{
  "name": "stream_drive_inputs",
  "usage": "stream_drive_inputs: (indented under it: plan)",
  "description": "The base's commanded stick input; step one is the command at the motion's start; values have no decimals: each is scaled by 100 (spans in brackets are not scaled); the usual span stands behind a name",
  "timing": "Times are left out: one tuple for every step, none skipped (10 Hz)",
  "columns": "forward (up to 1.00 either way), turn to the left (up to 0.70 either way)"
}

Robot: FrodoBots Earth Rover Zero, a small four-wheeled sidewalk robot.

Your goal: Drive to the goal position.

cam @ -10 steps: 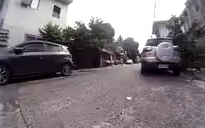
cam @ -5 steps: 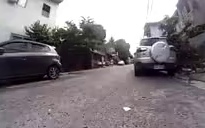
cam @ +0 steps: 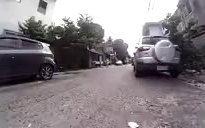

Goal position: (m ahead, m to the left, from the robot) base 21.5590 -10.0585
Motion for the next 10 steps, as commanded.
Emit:
stream_drive_inputs:
  plan:
    - [70, 0]
    - [70, 0]
    - [70, 0]
    - [70, 0]
    - [70, -13]
    - [70, -27]
    - [70, -12]
    - [70, 0]
    - [70, 0]
    - [70, 0]
